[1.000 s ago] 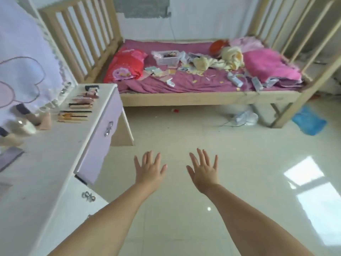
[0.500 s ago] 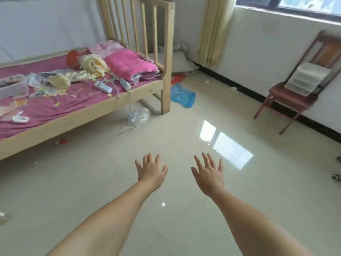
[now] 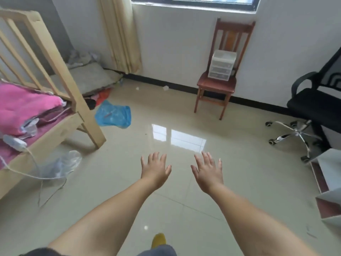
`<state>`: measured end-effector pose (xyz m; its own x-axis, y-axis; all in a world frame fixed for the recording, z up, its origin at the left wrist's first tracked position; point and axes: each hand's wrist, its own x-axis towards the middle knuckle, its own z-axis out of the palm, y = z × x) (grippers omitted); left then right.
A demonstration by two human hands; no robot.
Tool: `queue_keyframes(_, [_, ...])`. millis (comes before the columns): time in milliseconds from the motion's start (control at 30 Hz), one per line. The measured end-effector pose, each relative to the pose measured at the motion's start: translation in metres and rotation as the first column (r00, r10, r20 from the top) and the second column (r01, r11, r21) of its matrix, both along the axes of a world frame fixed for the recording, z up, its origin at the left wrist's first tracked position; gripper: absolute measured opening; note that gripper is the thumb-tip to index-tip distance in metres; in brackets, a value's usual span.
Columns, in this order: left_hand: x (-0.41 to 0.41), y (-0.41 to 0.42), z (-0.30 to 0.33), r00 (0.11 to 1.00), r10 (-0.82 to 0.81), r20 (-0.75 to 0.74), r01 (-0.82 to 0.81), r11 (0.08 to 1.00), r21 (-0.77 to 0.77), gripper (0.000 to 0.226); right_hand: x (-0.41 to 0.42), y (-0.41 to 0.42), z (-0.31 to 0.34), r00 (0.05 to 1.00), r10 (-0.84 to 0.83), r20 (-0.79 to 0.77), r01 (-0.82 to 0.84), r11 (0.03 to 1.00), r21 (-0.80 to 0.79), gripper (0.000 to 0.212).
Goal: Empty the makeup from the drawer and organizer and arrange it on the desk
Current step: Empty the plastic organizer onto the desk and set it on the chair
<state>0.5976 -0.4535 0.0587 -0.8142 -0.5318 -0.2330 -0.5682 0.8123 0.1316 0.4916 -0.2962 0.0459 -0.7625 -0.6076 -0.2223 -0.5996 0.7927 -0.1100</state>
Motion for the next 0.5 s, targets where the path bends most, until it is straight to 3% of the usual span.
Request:
queue_keyframes(267, [-0.177, -0.053, -0.002, 0.971, -0.237, 0.033, 0.237, 0.971, 0.014, 0.053, -0.141, -0.05, 0.002, 0.98, -0.192, 0.046, 0.192, 0.981, -0.009, 0.053])
queue_keyframes(500, [-0.359, -0.097, -0.016, 0.962, -0.267, 0.049, 0.267, 0.964, 0.008, 0.053, -0.322, -0.081, -0.016, 0.972, -0.223, 0.07, 0.222, 0.975, 0.028, 0.053])
